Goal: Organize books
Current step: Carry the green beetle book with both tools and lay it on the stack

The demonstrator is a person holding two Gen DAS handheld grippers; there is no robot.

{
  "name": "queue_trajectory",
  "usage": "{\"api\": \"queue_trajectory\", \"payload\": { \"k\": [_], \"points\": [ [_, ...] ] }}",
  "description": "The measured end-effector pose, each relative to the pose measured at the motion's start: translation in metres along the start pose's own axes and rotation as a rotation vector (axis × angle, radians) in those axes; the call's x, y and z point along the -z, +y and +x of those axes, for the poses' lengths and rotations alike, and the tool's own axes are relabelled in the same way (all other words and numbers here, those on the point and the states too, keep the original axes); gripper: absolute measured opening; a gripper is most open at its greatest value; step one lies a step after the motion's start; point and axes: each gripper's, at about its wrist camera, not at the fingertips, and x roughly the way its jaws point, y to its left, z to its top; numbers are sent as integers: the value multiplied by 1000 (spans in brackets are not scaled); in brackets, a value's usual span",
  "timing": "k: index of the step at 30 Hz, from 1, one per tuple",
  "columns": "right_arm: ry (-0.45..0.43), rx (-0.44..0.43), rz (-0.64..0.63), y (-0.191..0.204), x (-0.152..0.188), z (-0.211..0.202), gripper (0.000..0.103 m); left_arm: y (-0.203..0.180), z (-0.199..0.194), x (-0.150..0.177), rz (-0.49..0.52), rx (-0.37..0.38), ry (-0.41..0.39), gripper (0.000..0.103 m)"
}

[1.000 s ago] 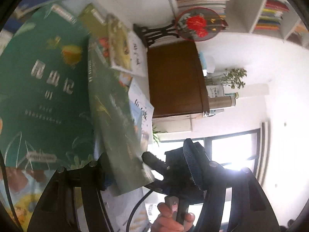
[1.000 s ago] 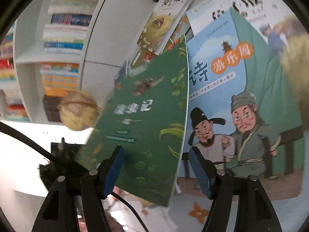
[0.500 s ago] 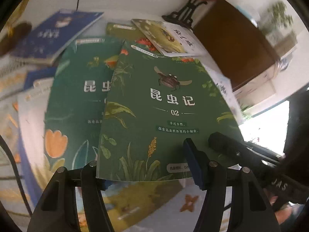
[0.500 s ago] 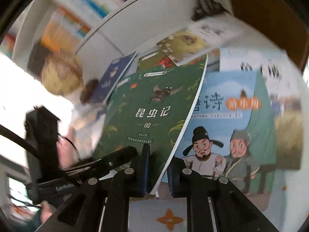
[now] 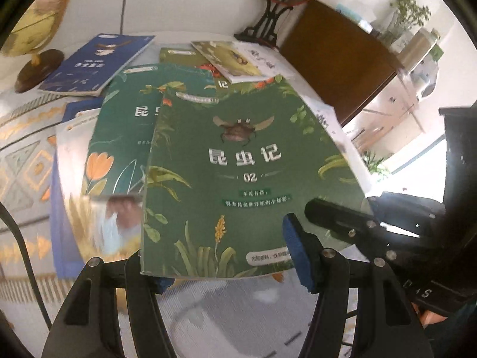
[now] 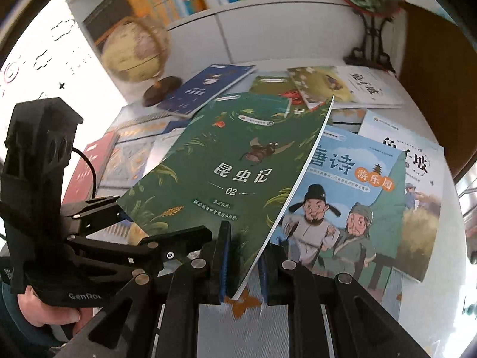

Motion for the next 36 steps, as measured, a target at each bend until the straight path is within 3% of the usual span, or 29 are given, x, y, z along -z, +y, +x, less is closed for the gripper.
{"api": "queue_trajectory", "payload": {
  "k": [9, 19, 28, 36],
  "points": [
    [-25, -66, -111, 42, 31, -47, 15, -20, -63, 47, -70, -53, -124, 60],
    [-72, -149, -299, 115, 57, -85, 16, -11, -145, 112, -195, -146, -257, 60],
    [-74, -216, -415, 192, 49, -69, 16, 46, -201, 131, -305, -211, -337, 60],
    [-32, -283, -406, 269, 8, -2, 16, 143, -226, 120, -341, -255, -332, 60]
  ]
}}
